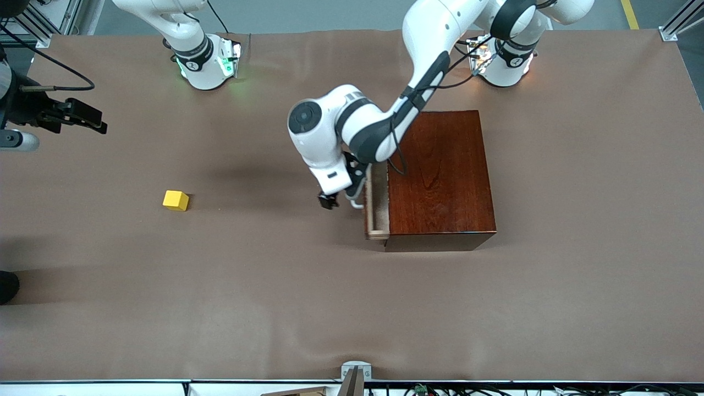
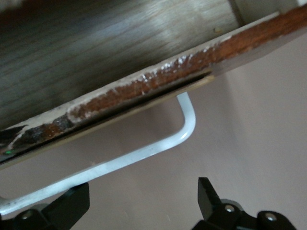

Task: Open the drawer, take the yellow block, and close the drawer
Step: 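Push the drawer shut with the left gripper while the right gripper withdraws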

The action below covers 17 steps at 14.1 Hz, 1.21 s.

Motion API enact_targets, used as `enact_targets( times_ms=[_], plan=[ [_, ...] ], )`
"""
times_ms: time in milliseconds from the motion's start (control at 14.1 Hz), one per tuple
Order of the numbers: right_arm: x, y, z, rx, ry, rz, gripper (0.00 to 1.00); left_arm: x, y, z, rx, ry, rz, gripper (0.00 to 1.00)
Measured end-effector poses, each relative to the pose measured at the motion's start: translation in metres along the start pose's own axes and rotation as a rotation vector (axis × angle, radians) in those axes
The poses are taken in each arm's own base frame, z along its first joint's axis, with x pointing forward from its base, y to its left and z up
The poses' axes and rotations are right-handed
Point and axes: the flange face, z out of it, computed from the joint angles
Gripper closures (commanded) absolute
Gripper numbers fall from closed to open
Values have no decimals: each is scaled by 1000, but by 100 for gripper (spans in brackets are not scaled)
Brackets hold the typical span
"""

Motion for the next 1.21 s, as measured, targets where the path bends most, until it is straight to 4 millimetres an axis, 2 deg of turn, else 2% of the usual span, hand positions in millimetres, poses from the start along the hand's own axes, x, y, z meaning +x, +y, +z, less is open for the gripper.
enact_targets(
  times_ms=[213, 497, 639, 781, 923, 1065, 1136, 1207],
  plan=[
    [2, -1, -6, 1, 29, -3, 0, 29, 5, 13, 73, 35, -29, 0],
    [3, -3, -8, 1, 47, -8, 0, 29, 5, 13, 74, 30, -29, 0],
    [4, -3, -8, 1, 50, -8, 0, 28, 6, 6, 56, 20, -5, 0],
    [4, -3, -9, 1, 53, -9, 0, 36, 11, -20, 1, 5, 36, 0],
    [4, -3, -9, 1, 54, -9, 0, 56, 13, -70, -69, -11, 97, 0],
    [4, -3, -9, 1, 54, -10, 0, 93, 11, -133, -144, -30, 153, 0],
    [4, -4, -9, 1, 54, -11, 0, 120, 8, -163, -166, -33, 183, 0],
    [4, -4, -9, 1, 54, -11, 0, 145, 5, -182, -169, -31, 211, 0]
  ],
)
